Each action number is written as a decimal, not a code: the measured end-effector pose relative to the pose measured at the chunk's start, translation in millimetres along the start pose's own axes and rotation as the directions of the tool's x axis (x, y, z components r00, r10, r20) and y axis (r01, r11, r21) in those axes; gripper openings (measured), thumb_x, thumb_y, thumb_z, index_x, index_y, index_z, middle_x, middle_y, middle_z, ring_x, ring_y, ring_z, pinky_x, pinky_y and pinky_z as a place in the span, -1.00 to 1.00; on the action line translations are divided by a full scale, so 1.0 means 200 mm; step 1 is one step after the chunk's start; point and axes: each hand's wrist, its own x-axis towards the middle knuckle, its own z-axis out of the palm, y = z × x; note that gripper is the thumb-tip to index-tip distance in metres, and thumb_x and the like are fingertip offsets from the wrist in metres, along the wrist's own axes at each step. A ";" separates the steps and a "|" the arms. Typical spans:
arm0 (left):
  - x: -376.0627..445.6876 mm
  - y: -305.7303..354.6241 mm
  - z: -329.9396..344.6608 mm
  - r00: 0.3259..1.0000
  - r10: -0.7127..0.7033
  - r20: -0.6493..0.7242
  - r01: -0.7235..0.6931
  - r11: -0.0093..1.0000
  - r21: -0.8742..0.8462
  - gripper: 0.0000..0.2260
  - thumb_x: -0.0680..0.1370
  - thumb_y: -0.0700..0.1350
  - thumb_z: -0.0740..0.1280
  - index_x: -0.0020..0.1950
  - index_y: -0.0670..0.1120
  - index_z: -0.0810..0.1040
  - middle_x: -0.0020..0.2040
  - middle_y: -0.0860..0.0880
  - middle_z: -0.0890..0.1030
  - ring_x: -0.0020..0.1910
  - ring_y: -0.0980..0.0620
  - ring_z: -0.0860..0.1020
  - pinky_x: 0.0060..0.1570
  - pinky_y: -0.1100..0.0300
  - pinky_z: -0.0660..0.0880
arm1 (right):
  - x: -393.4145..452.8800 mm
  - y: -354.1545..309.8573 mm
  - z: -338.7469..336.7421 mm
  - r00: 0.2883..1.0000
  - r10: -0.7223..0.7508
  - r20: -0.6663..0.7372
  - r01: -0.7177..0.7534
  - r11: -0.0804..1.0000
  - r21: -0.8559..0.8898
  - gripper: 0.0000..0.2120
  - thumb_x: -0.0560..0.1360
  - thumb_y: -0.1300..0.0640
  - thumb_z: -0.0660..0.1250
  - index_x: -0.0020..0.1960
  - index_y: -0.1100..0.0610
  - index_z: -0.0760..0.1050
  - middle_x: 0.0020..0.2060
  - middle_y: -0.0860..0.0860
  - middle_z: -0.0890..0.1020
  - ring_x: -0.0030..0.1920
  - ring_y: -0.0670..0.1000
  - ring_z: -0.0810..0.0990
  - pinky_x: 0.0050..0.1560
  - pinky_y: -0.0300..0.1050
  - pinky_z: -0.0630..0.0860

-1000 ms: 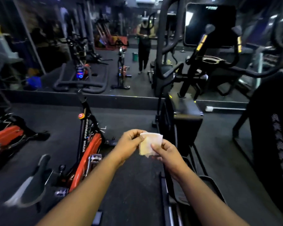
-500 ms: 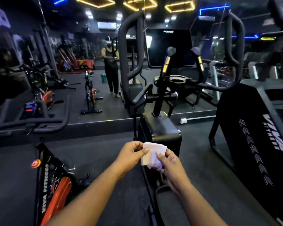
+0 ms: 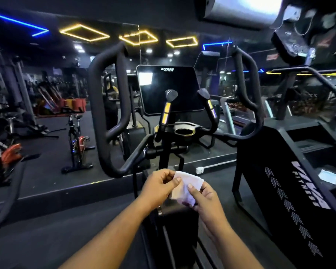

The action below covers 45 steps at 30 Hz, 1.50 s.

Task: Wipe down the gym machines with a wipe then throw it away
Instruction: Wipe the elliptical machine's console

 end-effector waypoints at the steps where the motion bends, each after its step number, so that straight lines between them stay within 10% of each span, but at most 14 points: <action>1: 0.09 0.02 -0.01 1.000 0.026 0.004 -0.026 1.000 0.006 -0.92 0.60 -0.18 0.43 0.06 -0.16 0.67 -0.12 -0.19 0.71 -0.25 0.07 0.58 -0.28 0.19 0.51 | 0.08 -0.02 0.01 0.999 -0.035 -0.013 0.035 0.999 -0.002 -0.82 0.61 0.23 0.33 0.20 0.20 0.57 0.04 0.19 0.72 0.06 0.20 0.71 0.13 0.20 0.60; 12: 0.82 0.01 -0.15 0.972 0.228 0.050 -0.233 0.958 0.167 -0.87 0.54 0.05 0.43 0.00 0.03 0.68 -0.22 0.11 0.70 -0.22 0.12 0.65 -0.13 0.09 0.61 | 0.74 -0.14 0.14 0.967 -0.216 -0.135 0.202 0.974 -0.105 -0.82 0.63 0.30 0.27 0.14 0.23 0.63 0.00 0.22 0.72 0.04 0.24 0.71 0.07 0.15 0.63; 30: 1.61 -0.19 0.24 0.940 0.307 0.153 -0.342 0.808 0.480 -0.79 0.62 0.06 0.33 0.15 -0.02 0.59 0.08 0.04 0.60 0.08 0.00 0.56 0.04 0.05 0.52 | 1.46 -0.18 -0.19 0.926 -0.318 -0.202 0.215 0.886 -0.410 -0.78 0.61 0.37 0.26 0.06 0.15 0.65 -0.13 0.03 0.75 -0.11 -0.07 0.71 -0.14 -0.29 0.54; 34: 1.81 -0.23 0.34 0.922 0.312 0.230 -0.385 0.671 0.634 -0.64 0.64 0.09 0.29 0.40 -0.01 0.49 0.40 -0.02 0.51 0.40 -0.07 0.45 0.33 0.06 0.36 | 1.62 -0.20 -0.31 0.862 -0.467 -0.198 0.300 0.785 -0.543 -0.63 0.60 0.35 0.25 -0.01 -0.07 0.68 -0.11 -0.11 0.74 -0.04 -0.07 0.69 -0.02 -0.23 0.56; 39: 1.96 -0.30 0.41 0.929 0.068 0.364 -0.357 0.422 0.833 -0.27 0.63 0.29 0.18 0.68 0.01 0.00 0.69 -0.01 -0.06 0.66 0.00 -0.07 0.58 -0.23 -0.13 | 1.81 -0.37 -0.37 0.662 -0.706 -0.250 0.432 0.632 -0.643 -0.69 0.63 0.30 0.28 0.13 -0.07 0.64 -0.29 -0.09 0.64 -0.30 -0.14 0.53 -0.27 -0.33 0.46; 42: 2.02 -0.33 0.44 0.911 -0.058 0.408 -0.358 0.377 0.854 -0.18 0.60 0.37 0.15 0.68 0.04 -0.15 0.68 0.00 -0.21 0.65 0.01 -0.23 0.53 -0.30 -0.26 | 1.92 -0.46 -0.36 0.527 -0.833 -0.172 0.492 0.463 -0.737 -0.65 0.64 0.33 0.23 0.37 0.11 0.55 0.09 -0.15 0.67 0.00 -0.13 0.65 0.02 -0.33 0.54; 45: 2.07 -0.33 0.43 0.886 -0.089 0.456 -0.403 0.338 0.850 -0.17 0.58 0.39 0.14 0.68 0.08 -0.19 0.68 0.00 -0.24 0.64 0.02 -0.28 0.49 -0.35 -0.34 | 2.11 -0.34 -0.39 0.639 -0.769 -0.004 0.417 0.351 -0.838 -0.49 0.61 0.41 0.17 0.53 0.15 0.37 0.42 0.08 0.50 0.43 0.02 0.43 0.43 -0.09 0.39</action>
